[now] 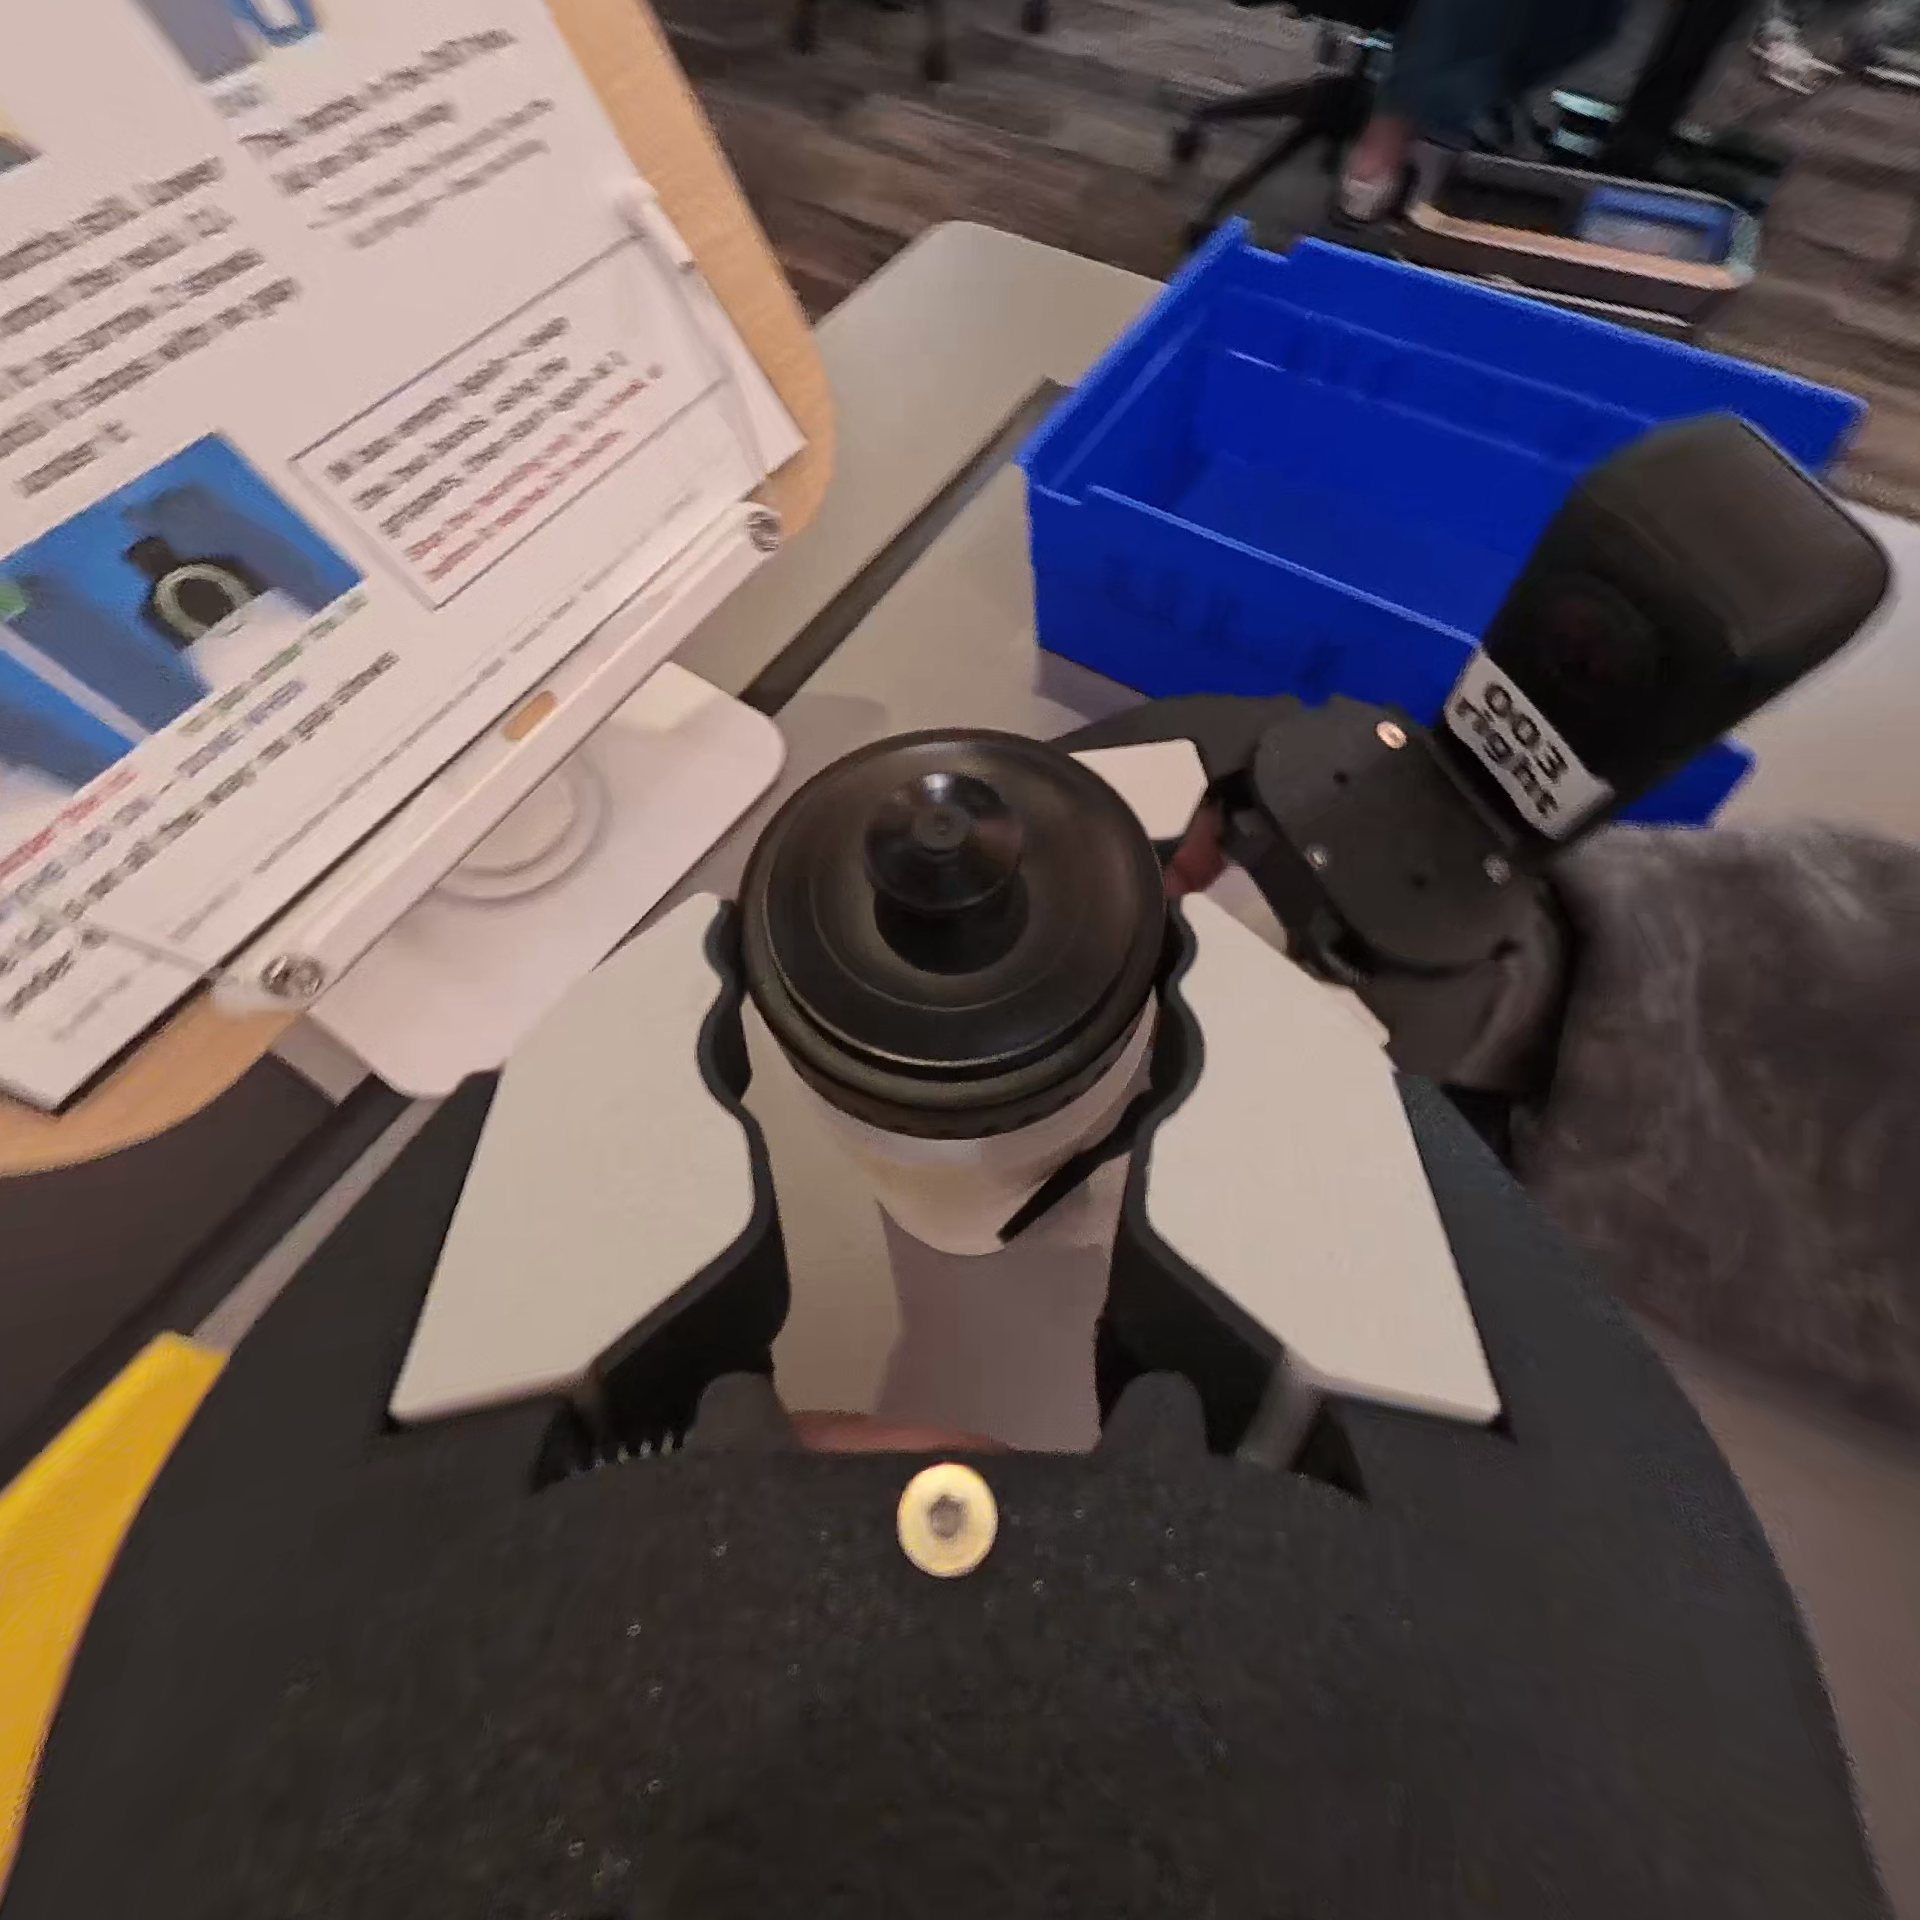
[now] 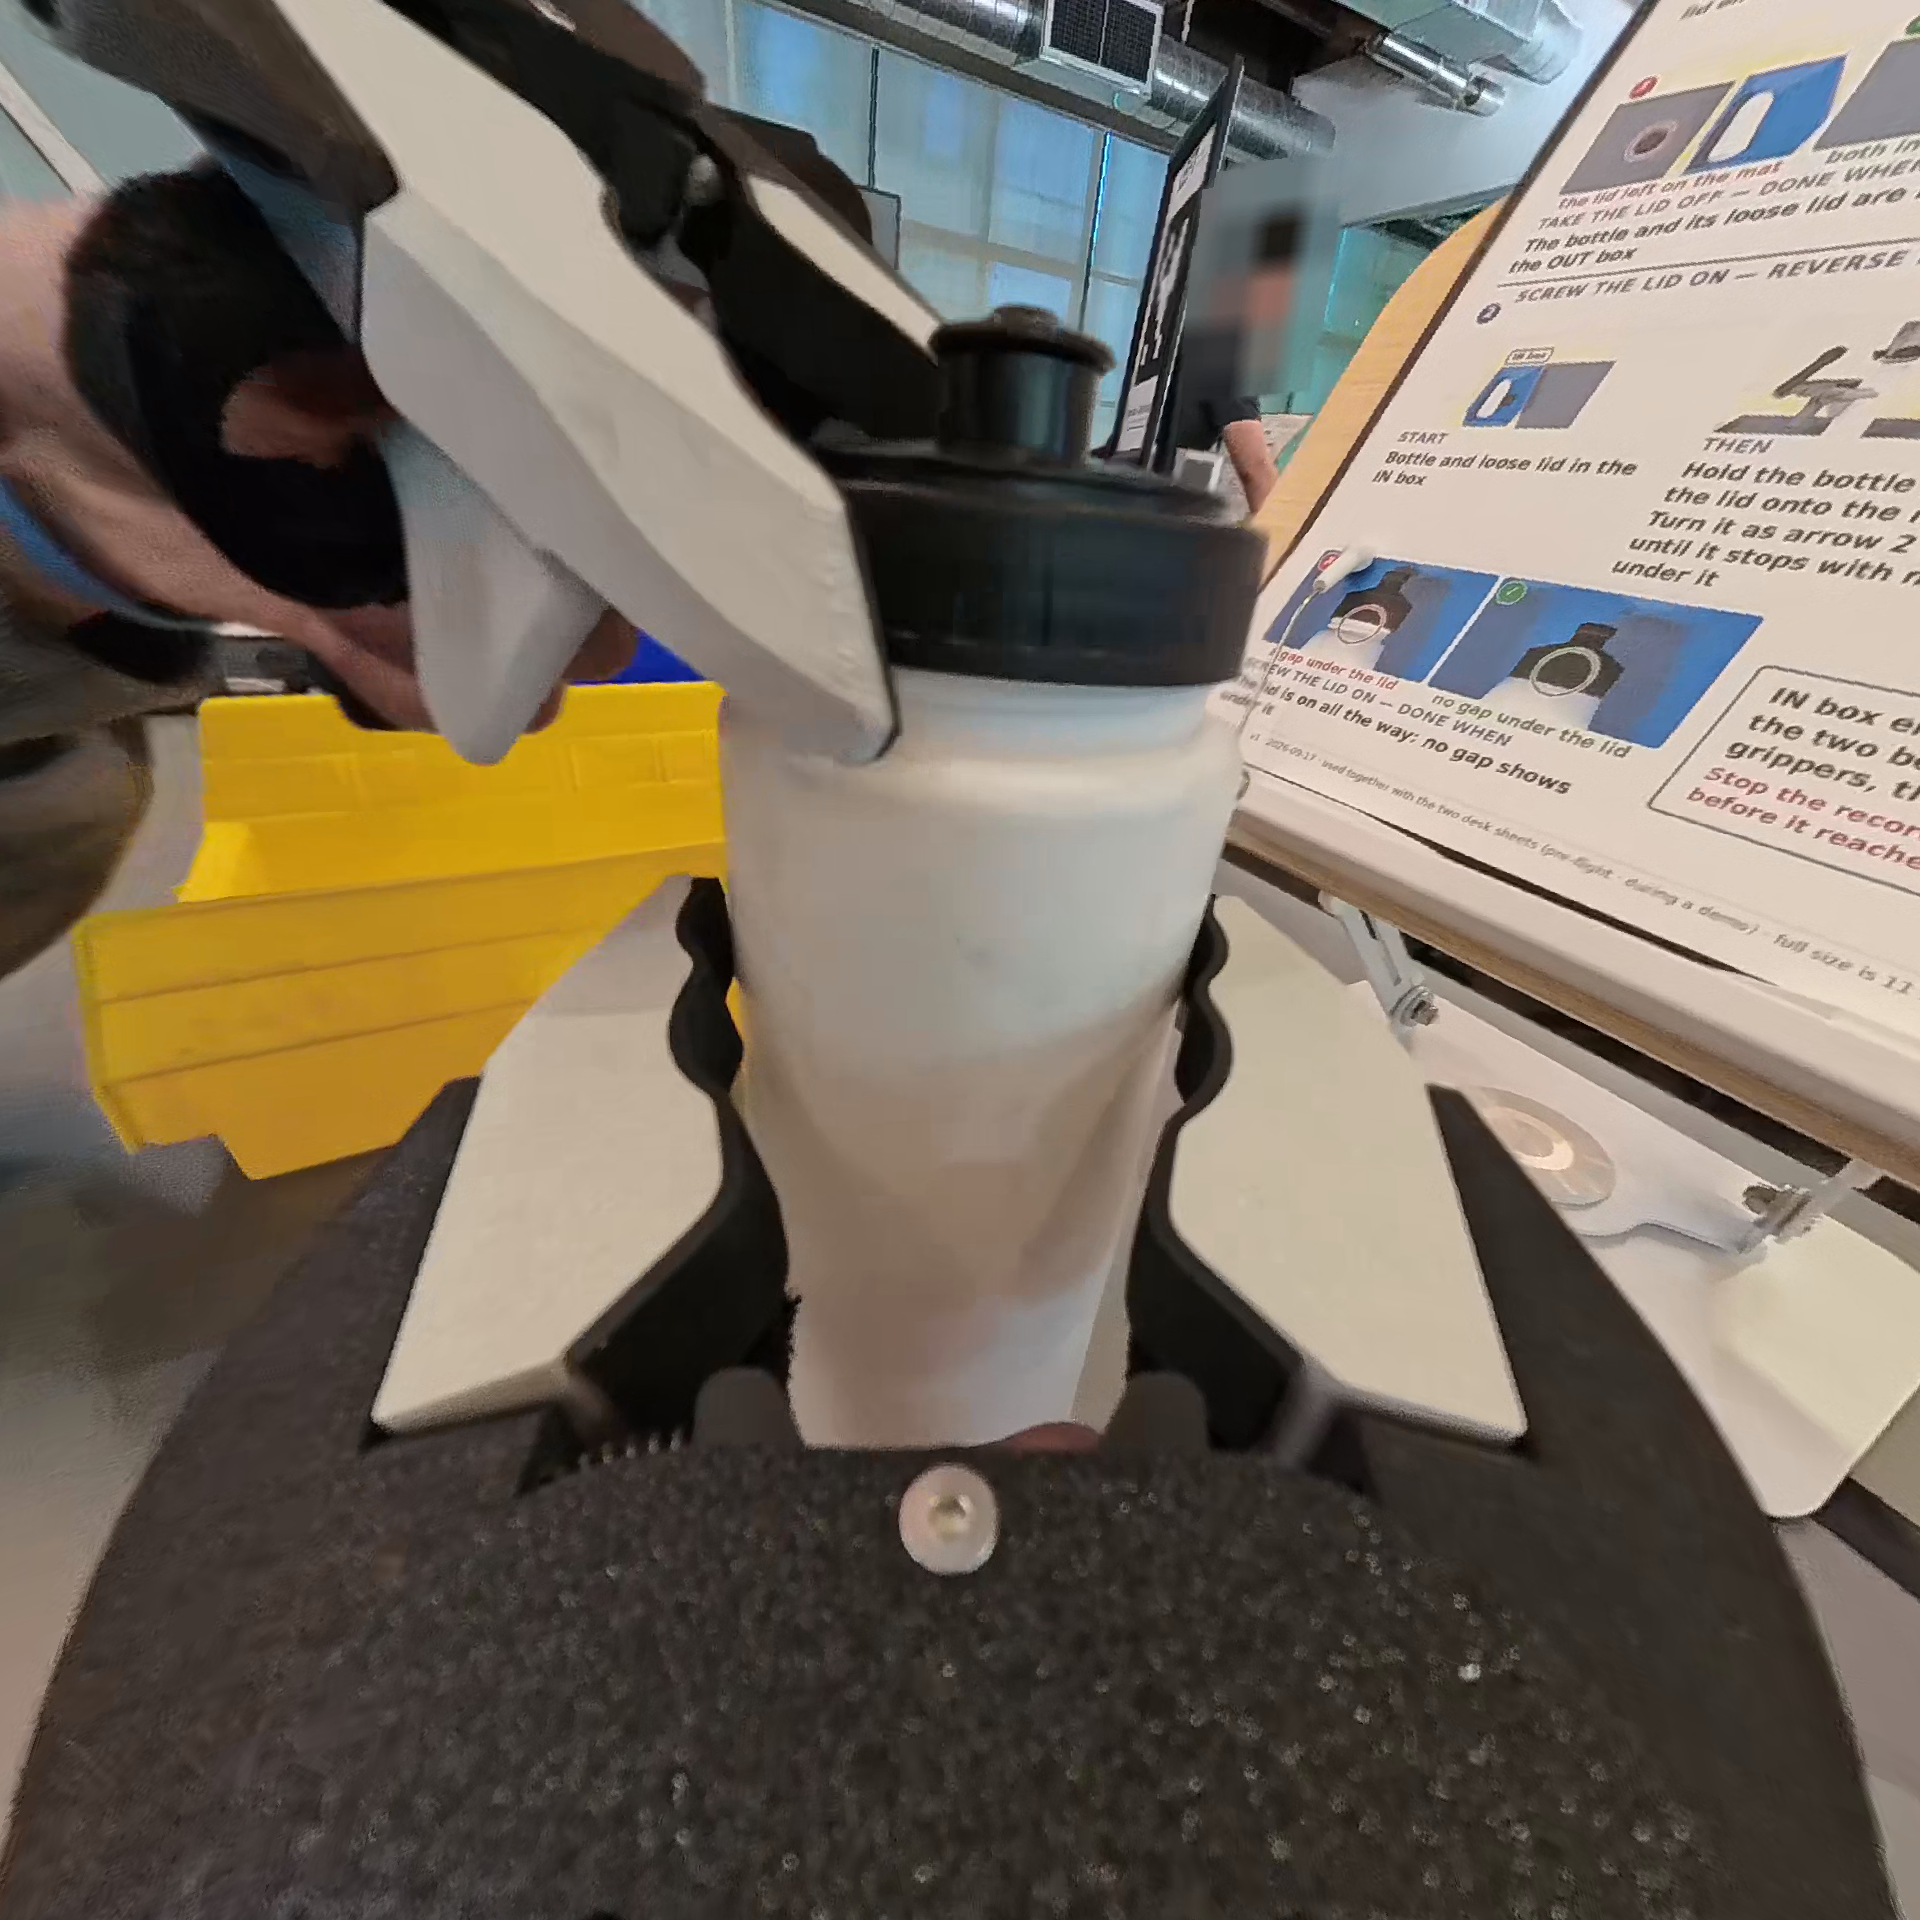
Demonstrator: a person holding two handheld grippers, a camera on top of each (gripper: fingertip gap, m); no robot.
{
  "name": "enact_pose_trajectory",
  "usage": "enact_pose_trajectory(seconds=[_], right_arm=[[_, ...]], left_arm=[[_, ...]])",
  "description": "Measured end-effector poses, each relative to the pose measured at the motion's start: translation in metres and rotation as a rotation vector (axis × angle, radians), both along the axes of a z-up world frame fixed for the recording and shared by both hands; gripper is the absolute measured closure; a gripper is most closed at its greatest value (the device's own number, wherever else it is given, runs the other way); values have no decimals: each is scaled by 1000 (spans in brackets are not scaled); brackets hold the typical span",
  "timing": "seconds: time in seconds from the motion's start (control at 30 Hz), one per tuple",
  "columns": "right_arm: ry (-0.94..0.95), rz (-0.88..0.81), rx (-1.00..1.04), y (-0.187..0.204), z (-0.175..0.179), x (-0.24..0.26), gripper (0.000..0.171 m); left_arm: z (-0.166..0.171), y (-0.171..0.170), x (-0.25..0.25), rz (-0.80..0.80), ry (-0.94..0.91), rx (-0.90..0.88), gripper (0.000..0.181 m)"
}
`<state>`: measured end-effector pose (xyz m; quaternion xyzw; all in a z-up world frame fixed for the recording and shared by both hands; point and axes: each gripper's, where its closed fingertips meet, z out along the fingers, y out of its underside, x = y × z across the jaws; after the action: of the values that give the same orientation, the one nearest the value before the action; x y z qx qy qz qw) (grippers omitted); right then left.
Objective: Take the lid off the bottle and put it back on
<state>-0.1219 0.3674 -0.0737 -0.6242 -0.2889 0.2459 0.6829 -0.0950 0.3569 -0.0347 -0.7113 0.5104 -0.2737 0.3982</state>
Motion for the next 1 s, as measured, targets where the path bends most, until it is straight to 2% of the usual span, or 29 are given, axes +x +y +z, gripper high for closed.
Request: enact_pose_trajectory(seconds=[0.23,0.33,0.4,0.47,0.53,0.7,0.73,0.8,1.0], right_arm=[[-17,-35,4,1,-1,-2,87],[-10,-58,-10,4,-1,-1,87],[-14,-54,-14,4,-1,0,87],[-11,-48,-15,3,-1,-1,87],[-6,-43,-16,3,-1,-1,87],[-1,-31,-17,3,-1,-1,87],[3,-29,-18,3,-1,-1,87],[7,-27,-20,3,-1,-2,87],[-5,-25,-16,2,-2,-2,87]], left_arm=[[1,9,-7,630,-22,63,106],[3,14,-7,759,-43,116,106],[3,14,-8,781,-41,107,106],[3,11,-6,729,-55,90,103],[3,1,-2,583,-52,71,87],[22,-17,-20,212,-61,137,92],[19,-22,-22,110,-44,111,99],[15,-20,-25,-29,-36,37,95],[17,-12,-16,-295,-113,-221,93]])
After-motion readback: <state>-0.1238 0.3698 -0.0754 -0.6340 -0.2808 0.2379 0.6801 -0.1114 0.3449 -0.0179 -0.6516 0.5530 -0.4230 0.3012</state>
